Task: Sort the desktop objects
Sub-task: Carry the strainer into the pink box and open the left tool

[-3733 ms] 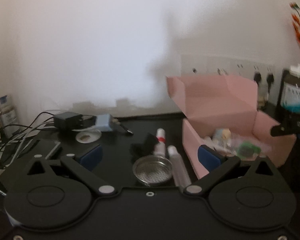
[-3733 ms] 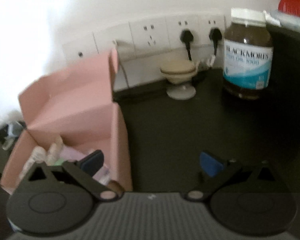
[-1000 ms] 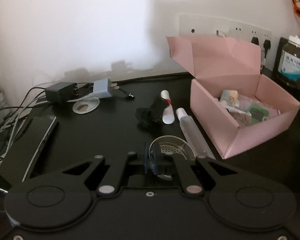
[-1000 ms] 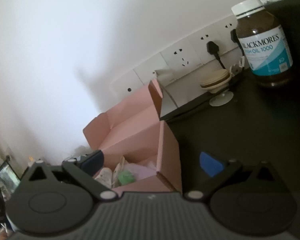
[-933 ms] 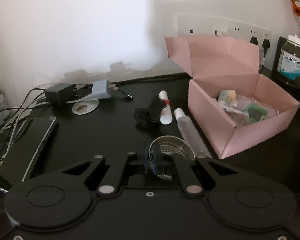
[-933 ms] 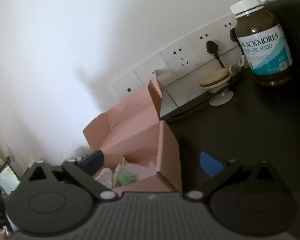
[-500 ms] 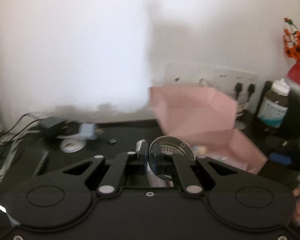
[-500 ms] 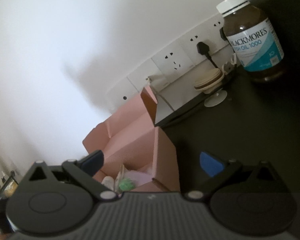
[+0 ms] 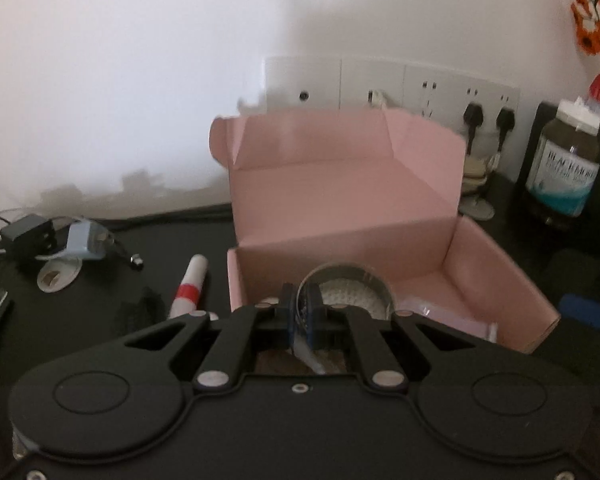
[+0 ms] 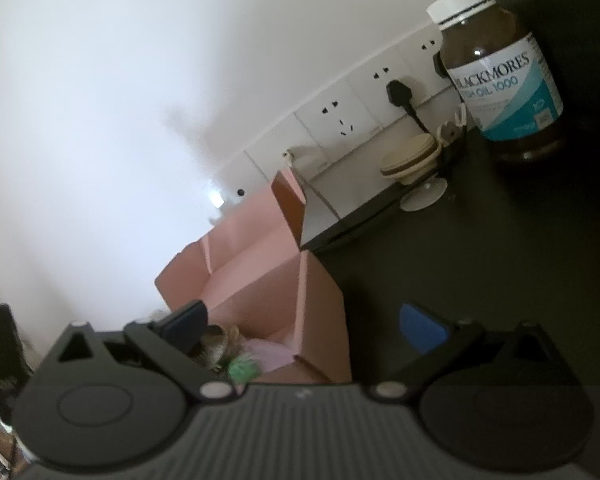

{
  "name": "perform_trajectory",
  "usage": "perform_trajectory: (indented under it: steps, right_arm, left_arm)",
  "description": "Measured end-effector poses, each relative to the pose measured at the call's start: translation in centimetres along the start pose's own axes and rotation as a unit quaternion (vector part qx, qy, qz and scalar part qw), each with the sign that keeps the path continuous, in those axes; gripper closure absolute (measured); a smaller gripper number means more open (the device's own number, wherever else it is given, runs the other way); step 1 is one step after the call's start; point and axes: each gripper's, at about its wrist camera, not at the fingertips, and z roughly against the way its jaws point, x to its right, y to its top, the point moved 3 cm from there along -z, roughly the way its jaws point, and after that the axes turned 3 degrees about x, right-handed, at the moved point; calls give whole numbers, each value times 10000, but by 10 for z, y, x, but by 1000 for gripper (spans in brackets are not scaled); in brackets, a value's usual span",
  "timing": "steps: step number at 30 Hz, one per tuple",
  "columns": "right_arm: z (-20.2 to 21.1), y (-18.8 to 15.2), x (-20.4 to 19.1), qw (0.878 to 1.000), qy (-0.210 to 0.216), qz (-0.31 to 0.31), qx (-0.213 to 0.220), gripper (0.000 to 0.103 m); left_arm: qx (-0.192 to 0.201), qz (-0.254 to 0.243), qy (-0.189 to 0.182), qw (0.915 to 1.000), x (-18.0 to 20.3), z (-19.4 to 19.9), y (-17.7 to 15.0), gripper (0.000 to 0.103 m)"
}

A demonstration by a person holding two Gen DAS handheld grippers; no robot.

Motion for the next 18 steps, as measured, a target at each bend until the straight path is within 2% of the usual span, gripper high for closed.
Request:
perform_trajectory:
  steps: [3, 6, 8, 9, 10, 12, 14, 17, 18]
  right_arm:
    - [-1, -1, -3, 9999, -14, 110, -2, 1]
    - [-2, -2, -4, 9998, -49, 191, -4, 1]
    - [-3, -2, -4, 9998, -73, 191, -1, 1]
    - [-4, -2, -3, 9998, -71, 168, -11, 1]
    - [-4, -2, -2, 9999, -70, 145, -21, 1]
    - [-5, -2, -1, 9999, -69, 100, -53, 1]
    - [-6, -2, -1, 9999, -62, 85, -75, 1]
    - [-8, -3, -2, 9999, -67, 111, -105, 1]
    - [-8, -3, -3, 9998, -63, 131, -113, 1]
  left_arm:
    - [49, -288, 152, 9995, 7, 0, -4, 95]
    - [143, -353, 108, 9992, 7, 5, -4, 92]
    - [292, -233, -3, 9993, 2, 13, -2, 74]
    - [382, -171, -101, 9991, 0, 17, -1, 48]
    - [488, -106, -238, 9985, -3, 22, -1, 35]
    - [683, -131, -280, 9972, -5, 33, 0, 33]
    - [894, -290, -79, 9955, -8, 48, -3, 30]
    - [1150, -286, 108, 9929, -14, 68, -10, 19]
    - [1213, -234, 144, 9922, -16, 74, -13, 13]
